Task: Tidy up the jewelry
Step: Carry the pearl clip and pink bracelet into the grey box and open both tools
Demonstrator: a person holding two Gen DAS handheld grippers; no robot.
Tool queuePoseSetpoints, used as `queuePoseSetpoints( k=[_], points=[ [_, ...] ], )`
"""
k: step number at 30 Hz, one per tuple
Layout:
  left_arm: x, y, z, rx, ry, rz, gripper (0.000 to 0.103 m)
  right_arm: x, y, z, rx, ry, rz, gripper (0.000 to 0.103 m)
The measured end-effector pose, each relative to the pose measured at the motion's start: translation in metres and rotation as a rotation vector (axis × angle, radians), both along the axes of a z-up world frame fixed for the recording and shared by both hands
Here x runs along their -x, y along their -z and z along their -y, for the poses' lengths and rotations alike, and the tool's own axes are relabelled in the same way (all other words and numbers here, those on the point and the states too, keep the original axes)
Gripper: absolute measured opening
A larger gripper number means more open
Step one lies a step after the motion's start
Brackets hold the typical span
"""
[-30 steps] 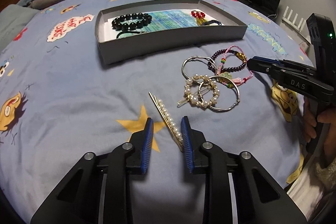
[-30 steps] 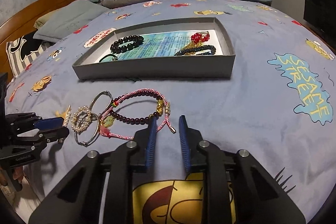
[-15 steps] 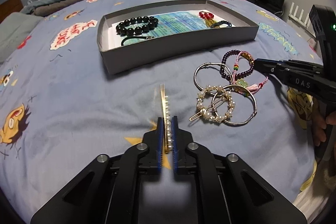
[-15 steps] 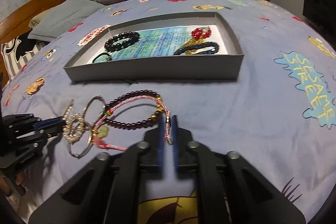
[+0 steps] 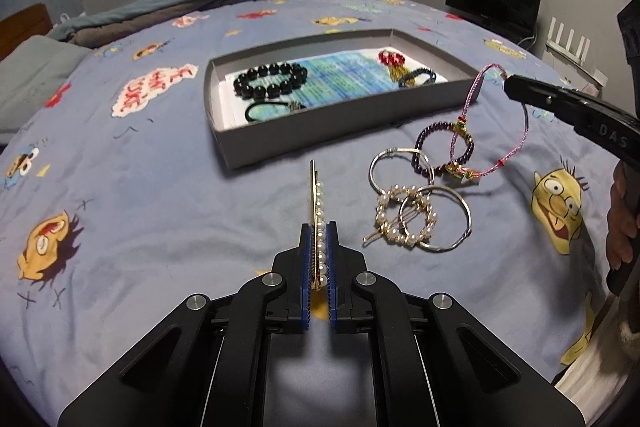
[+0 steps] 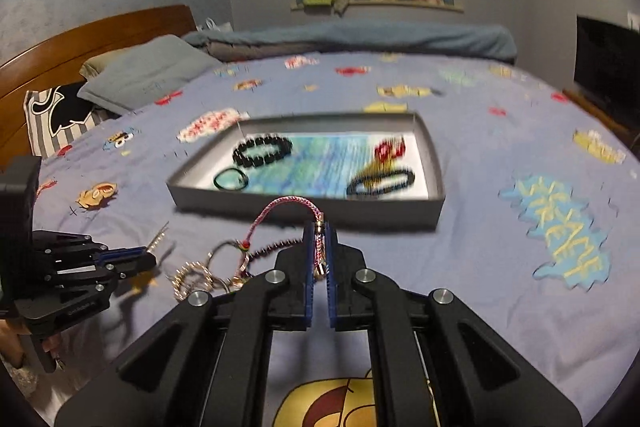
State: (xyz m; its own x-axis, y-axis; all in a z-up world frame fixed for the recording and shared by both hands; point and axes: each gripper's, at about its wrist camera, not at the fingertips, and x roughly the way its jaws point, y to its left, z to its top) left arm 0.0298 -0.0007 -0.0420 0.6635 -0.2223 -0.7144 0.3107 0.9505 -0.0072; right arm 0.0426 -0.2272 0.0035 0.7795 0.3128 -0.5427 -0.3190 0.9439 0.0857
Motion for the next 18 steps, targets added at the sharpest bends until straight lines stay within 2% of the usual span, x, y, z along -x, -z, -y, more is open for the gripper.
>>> queuePoseSetpoints(
  k=[11,18],
  points=[
    [0.004,-0.032,-0.001,0.021,0.006,0.084,0.007,0.009,-0.036,-0.006,0.010,-0.002,0.110,0.005],
    [-0.017,-0.057,-0.005,0.047,-0.003,0.121,0.007,-0.002,-0.065,-0.006,-0.025,0.015,0.170,0.005]
  ],
)
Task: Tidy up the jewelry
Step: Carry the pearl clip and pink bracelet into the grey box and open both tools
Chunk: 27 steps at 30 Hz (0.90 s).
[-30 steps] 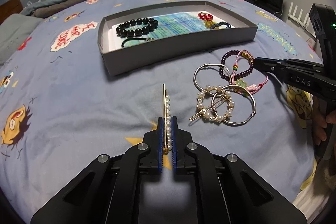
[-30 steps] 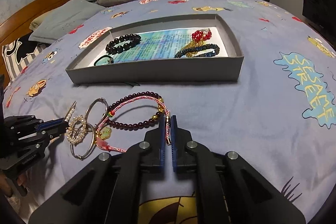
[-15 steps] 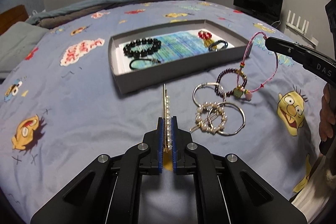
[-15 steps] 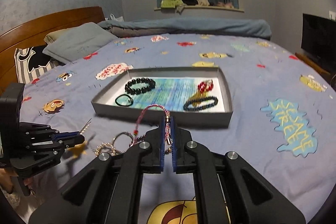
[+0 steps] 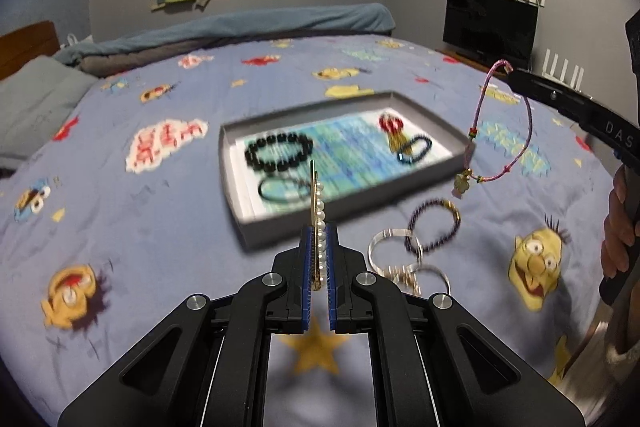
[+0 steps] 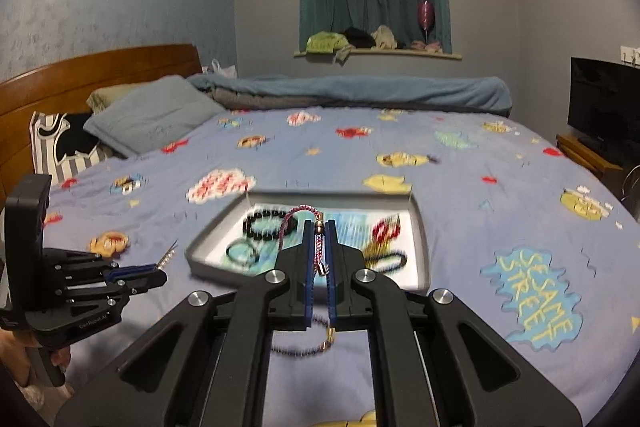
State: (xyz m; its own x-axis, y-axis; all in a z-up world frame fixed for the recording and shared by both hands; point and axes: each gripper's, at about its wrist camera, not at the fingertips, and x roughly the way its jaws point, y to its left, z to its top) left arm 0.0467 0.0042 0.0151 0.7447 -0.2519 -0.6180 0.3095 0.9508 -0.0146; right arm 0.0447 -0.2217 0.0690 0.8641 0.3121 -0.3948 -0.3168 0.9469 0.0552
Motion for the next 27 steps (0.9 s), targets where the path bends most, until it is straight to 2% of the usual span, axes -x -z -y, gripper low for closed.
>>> queuePoseSetpoints(
  k=[7,12,19,27],
  points=[
    [-0.041,-0.021,0.009,0.026,0.026,0.027,0.007,-0.042,-0.023,-0.009,-0.003,0.013,0.045,0.005],
    [-0.077,-0.014,0.022,0.037,0.045,0.011,0.007,-0.083,-0.022,-0.011,-0.012,0.019,0.031,0.005],
    [-0.125,0.015,0.045,0.024,0.076,-0.049,0.007,-0.148,0.010,-0.015,-0.024,0.027,-0.059,0.005],
    [-0.154,0.043,0.064,0.019,0.094,-0.126,0.007,-0.198,0.062,-0.015,-0.005,0.089,-0.210,0.005]
  ],
)
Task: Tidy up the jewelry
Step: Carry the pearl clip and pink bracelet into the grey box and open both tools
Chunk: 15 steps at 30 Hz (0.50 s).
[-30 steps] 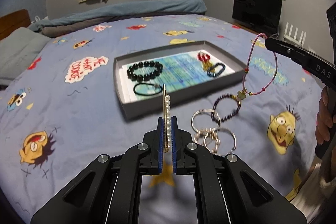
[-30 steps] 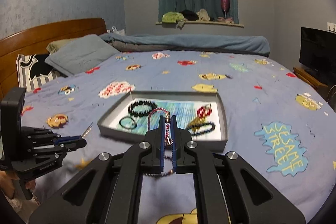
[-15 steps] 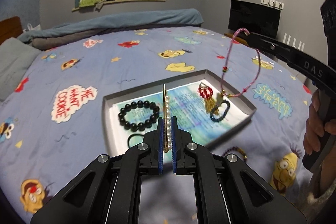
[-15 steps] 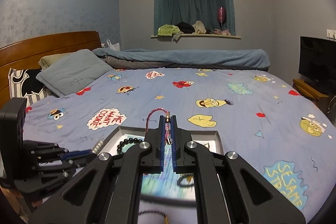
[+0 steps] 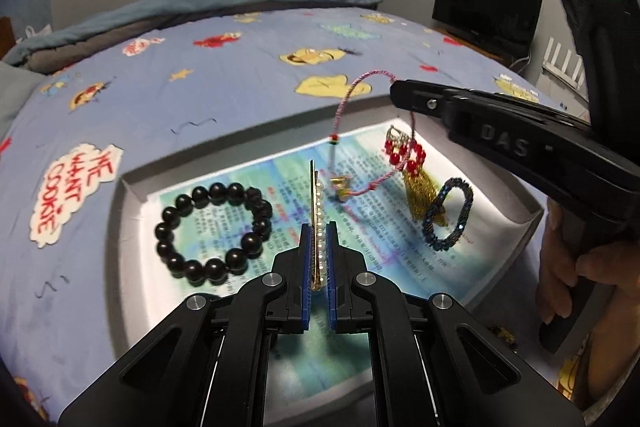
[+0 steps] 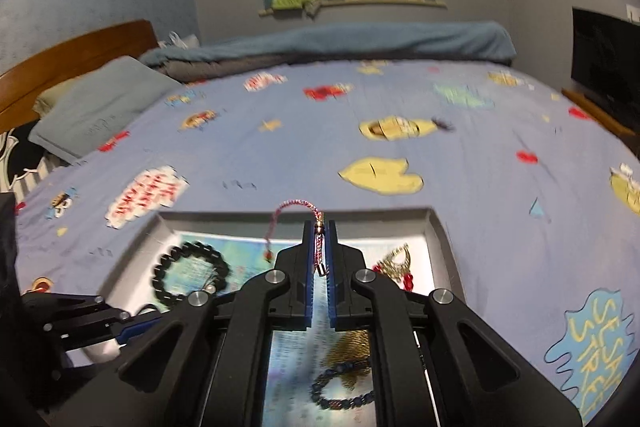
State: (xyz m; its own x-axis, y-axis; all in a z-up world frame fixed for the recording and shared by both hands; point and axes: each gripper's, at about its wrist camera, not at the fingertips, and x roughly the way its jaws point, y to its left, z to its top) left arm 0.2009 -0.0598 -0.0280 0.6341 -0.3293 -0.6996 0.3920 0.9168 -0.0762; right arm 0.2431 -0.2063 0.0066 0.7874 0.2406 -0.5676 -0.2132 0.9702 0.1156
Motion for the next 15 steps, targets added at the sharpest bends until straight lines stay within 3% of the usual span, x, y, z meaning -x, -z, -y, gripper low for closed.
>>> queuePoseSetpoints(
  k=[7,15],
  points=[
    [-0.012,0.016,-0.003,0.001,-0.008,-0.048,0.007,-0.014,0.025,-0.001,0.059,0.031,-0.087,0.005],
    [-0.014,0.022,-0.008,-0.011,-0.035,-0.061,0.007,-0.013,0.025,-0.001,0.105,0.055,-0.086,0.005]
  ],
)
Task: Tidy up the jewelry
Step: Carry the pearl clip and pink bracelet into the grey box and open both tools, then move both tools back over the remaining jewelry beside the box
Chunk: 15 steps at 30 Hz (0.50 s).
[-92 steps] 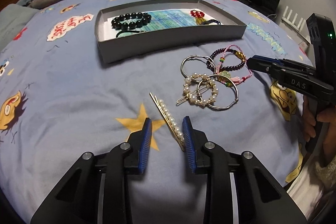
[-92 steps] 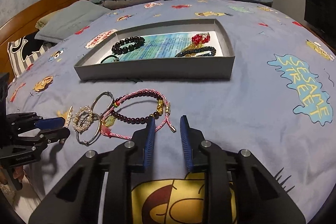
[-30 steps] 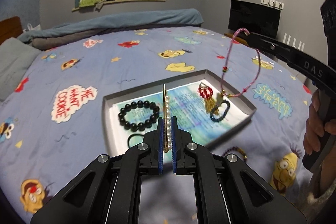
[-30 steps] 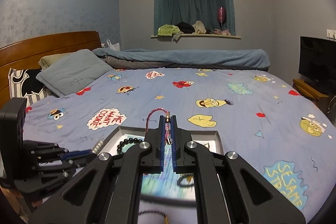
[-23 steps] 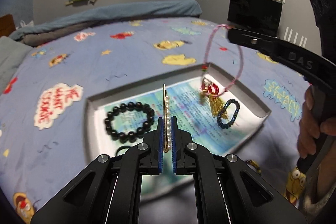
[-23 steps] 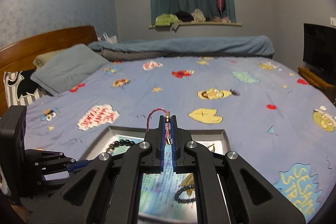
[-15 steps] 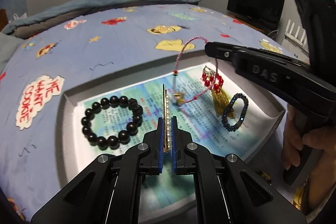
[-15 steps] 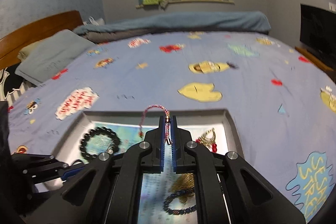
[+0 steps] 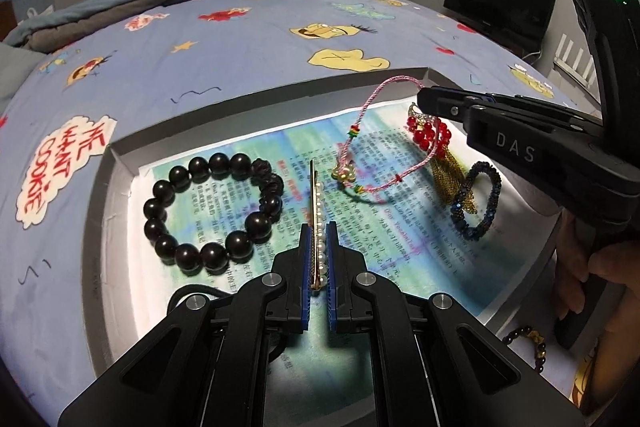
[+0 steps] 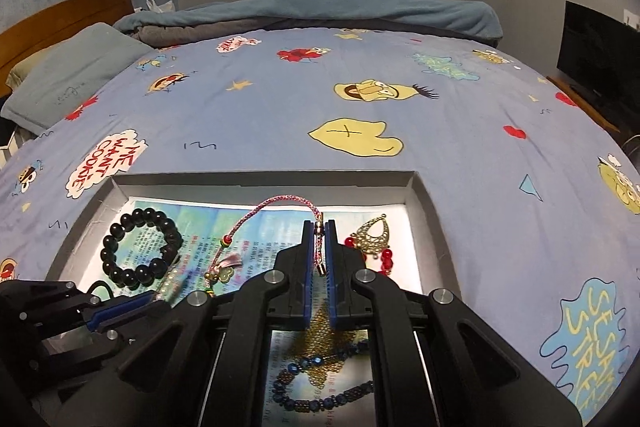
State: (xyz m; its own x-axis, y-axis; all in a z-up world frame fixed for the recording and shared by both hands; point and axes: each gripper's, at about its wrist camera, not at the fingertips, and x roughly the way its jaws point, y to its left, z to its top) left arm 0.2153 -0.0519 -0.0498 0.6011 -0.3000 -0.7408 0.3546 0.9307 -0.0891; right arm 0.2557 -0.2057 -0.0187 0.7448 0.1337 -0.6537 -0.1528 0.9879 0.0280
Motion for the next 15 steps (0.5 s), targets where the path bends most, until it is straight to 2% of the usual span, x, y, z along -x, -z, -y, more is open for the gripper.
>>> queuePoseSetpoints(
  k=[5,6,8,11,15],
  points=[
    [-0.0022,-0.0001,-0.0034,0.008,-0.016,-0.002,0.010,0.0004,-0.0006,0.0031,-0.011,0.001,-0.004,0.008],
    [-0.0022,-0.0004,-0.0046,0.012,-0.022,-0.001,0.019,0.0005,-0.0013,0.0032,-0.014,0.001,-0.003,0.010],
    [-0.0012,-0.0008,-0.0063,0.015,-0.031,0.005,0.027,0.0014,-0.0018,0.0042,-0.024,0.001,-0.002,0.016],
    [-0.0010,-0.0015,-0.0049,0.003,-0.031,0.011,0.032,0.0017,-0.0034,0.0059,-0.038,0.000,-0.001,0.024],
    [0.0035,-0.0074,-0.0038,-0.010,-0.033,0.041,0.048,0.0028,-0.0080,0.0074,-0.047,0.005,0.013,0.043]
  ],
)
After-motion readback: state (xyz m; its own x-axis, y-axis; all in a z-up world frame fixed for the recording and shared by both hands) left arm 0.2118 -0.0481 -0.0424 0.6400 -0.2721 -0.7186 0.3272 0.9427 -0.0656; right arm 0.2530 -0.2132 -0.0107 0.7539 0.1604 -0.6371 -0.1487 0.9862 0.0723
